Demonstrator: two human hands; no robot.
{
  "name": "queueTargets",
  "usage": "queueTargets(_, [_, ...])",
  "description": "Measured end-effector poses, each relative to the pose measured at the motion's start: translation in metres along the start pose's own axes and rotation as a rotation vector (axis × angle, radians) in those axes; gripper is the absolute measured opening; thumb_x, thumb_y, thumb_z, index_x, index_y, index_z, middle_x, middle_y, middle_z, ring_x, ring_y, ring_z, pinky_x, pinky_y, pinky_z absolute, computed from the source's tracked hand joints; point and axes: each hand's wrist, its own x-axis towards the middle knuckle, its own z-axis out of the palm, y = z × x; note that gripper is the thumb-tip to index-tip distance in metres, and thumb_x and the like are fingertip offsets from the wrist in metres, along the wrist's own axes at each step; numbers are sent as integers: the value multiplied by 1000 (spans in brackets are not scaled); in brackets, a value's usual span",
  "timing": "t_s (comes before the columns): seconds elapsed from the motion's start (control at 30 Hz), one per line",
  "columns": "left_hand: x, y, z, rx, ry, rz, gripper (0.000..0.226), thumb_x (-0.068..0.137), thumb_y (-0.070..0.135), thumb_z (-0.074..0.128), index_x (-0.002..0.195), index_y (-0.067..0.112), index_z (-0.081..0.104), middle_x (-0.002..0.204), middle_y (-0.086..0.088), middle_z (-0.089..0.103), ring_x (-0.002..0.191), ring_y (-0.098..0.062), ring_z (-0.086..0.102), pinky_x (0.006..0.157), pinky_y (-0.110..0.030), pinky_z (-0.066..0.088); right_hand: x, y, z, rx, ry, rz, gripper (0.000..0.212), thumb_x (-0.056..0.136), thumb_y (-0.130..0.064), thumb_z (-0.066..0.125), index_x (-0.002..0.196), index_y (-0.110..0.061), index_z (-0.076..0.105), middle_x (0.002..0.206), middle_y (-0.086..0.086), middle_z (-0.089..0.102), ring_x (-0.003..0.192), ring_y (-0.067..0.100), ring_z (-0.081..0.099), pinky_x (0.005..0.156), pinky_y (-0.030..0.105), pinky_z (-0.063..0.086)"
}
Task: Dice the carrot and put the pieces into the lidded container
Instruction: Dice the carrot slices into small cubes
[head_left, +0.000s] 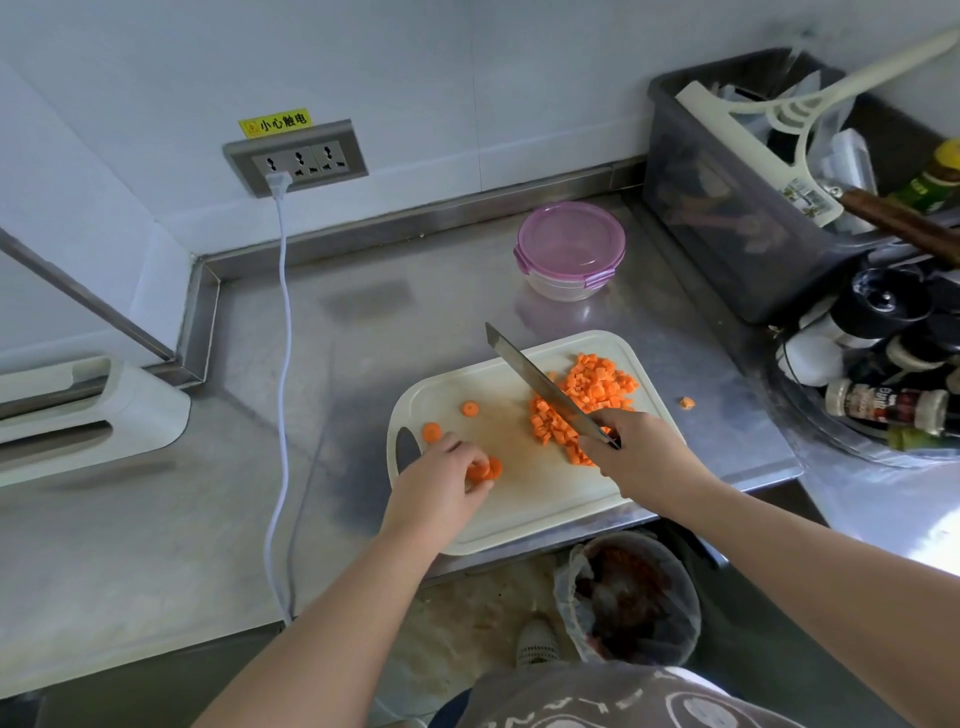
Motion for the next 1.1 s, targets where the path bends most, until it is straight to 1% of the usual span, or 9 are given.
queueTargets(0.07, [0, 0, -1, -41, -23, -24, 25, 86, 36, 64, 107, 22, 59, 117, 10, 48, 96, -12, 60, 79, -34, 51, -1, 1, 1, -3, 3, -5, 10, 96, -27, 50, 94, -24, 59, 70, -3, 57, 66, 24, 57, 65, 40, 53])
queueTargets(0.2, [9, 3, -2, -51, -130, -53, 51, 83, 33, 69, 129, 24, 49, 132, 6, 40, 105, -17, 58, 90, -36, 49, 0, 3, 6, 10, 2, -12, 9, 96, -30, 49, 94, -26, 58, 67, -4, 54, 63, 19, 53, 62, 35, 48])
queueTargets(0.33, [18, 8, -5, -53, -161, -42, 42, 86, 32, 67, 126, 23, 56, 131, 4, 45, 107, -16, 56, 91, -32, 47, -1, 5, 11, 38, -8, -4, 16, 96, -30, 49, 96, -21, 61, 67, -3, 55, 57, 16, 49, 58, 30, 43])
queueTargets(0.47, [24, 14, -7, 12, -152, -25, 35, 88, 38, 63, 120, 25, 60, 133, 7, 46, 106, -16, 56, 86, -30, 48, -2, 9, 15, 39, -14, -9, 13, 96, -31, 49, 95, -24, 60, 69, -2, 58, 59, 16, 51, 57, 31, 46])
queueTargets(0.53, [26, 17, -7, 36, -159, -16, 35, 87, 38, 63, 120, 25, 59, 134, 6, 45, 107, -17, 56, 88, -34, 49, -1, 10, 17, 37, -15, -9, 11, 96, -32, 50, 92, -26, 59, 69, -3, 58, 59, 15, 52, 59, 32, 48])
queueTargets(0.7, [28, 19, -4, -40, -155, -20, 40, 85, 29, 67, 124, 22, 59, 134, 3, 46, 110, -19, 55, 95, -31, 45, 0, 11, 19, 36, -27, -2, 11, 96, -31, 49, 93, -25, 58, 68, -3, 55, 57, 14, 49, 58, 30, 45])
queueTargets(0.97, [27, 26, -4, 38, -142, -2, 35, 88, 25, 60, 123, 20, 59, 132, 1, 49, 97, -21, 62, 88, -33, 52, -1, 10, 20, 4, -38, 7, 17, 96, -30, 48, 99, -20, 61, 71, -2, 57, 63, 17, 53, 67, 38, 53])
queueTargets(1.03, [29, 27, -5, 45, -157, -16, 37, 86, 26, 60, 123, 20, 57, 125, 1, 55, 96, -20, 62, 86, -33, 52, -2, 10, 20, 2, -39, 9, 18, 96, -30, 48, 103, -20, 62, 72, -2, 57, 66, 18, 56, 69, 38, 53])
queueTargets(1.1, [30, 27, -7, -150, -193, -137, 38, 83, 25, 64, 120, 21, 55, 110, 3, 63, 95, -17, 62, 81, -30, 52, -3, 11, 19, 6, -43, 10, 18, 96, -30, 48, 104, -21, 61, 72, -3, 57, 69, 19, 58, 71, 39, 54])
